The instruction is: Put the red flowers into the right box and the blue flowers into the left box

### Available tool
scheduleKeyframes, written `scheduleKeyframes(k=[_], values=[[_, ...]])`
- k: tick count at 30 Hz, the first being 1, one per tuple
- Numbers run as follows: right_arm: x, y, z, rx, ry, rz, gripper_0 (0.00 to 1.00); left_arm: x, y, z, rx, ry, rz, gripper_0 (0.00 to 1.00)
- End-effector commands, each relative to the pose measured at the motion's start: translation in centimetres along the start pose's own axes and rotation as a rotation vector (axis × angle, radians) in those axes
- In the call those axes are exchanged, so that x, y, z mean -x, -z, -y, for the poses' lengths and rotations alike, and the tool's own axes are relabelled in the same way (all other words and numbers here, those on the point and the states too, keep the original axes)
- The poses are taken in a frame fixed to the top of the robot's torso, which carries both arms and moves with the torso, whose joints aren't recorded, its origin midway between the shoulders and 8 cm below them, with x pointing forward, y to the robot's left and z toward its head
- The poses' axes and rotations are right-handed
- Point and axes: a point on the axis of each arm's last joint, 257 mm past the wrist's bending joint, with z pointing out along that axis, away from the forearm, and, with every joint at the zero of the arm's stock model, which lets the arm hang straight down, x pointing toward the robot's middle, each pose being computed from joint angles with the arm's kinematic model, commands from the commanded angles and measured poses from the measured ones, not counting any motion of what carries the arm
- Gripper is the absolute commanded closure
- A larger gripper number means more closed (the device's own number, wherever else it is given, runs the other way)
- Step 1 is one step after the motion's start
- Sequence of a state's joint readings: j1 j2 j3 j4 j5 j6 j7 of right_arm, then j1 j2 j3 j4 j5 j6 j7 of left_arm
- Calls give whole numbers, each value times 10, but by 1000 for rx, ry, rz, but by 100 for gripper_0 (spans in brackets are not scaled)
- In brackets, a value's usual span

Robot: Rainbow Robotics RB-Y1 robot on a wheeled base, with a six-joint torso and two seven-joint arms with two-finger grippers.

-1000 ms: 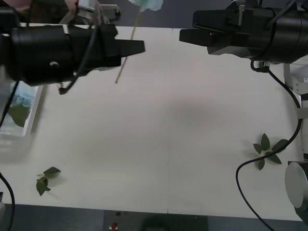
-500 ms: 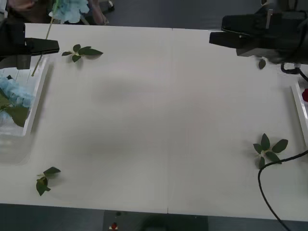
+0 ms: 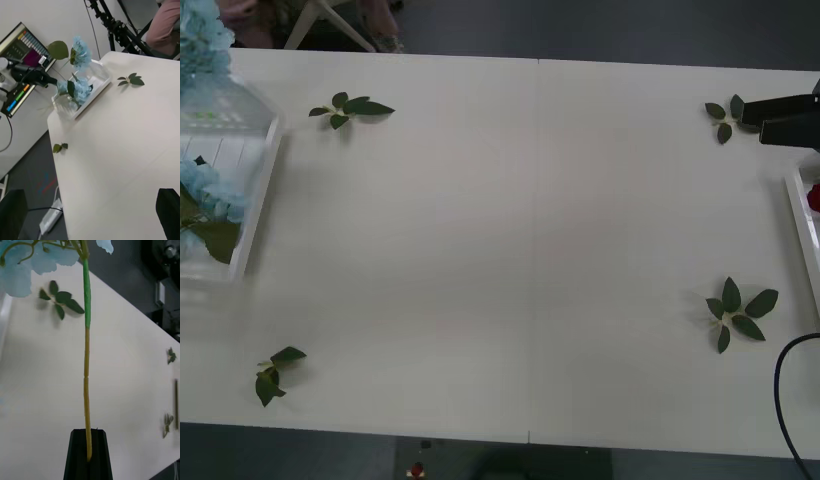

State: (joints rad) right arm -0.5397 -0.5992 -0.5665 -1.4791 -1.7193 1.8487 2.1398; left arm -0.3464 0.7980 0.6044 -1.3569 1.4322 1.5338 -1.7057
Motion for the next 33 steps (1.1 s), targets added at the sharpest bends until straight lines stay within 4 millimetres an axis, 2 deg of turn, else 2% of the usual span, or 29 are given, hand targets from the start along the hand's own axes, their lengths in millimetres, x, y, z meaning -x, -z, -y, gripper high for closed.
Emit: scheduleKeyframes(k=[1,2,8,11,17,18,20,22,26,33], values=[[-12,16,7,9,136,-31,0,17,31,-41,130,-81,49,100],[-18,22,10,19,170,-35,0,20,34,-51,150,-77,65,100],[-29,40,23,10,298,-37,0,29,39,-77,183,-18,121,100],[-31,48,26,-2,377,-56,0,34,36,-83,200,-22,140,100],[-33,58,28,-21,381,-113,0,34,36,-90,229,-34,145,100],[-33,60,28,-26,384,-122,0,35,36,-90,230,-36,148,92],[-32,65,30,-38,385,-133,0,35,36,-91,231,-37,149,57],[-32,69,31,-47,385,-149,0,34,35,-91,231,-41,148,45],[-35,73,33,-58,383,-180,0,34,34,-90,229,-49,143,38],[-34,81,33,-75,394,-224,0,33,33,-83,191,-45,150,8]])
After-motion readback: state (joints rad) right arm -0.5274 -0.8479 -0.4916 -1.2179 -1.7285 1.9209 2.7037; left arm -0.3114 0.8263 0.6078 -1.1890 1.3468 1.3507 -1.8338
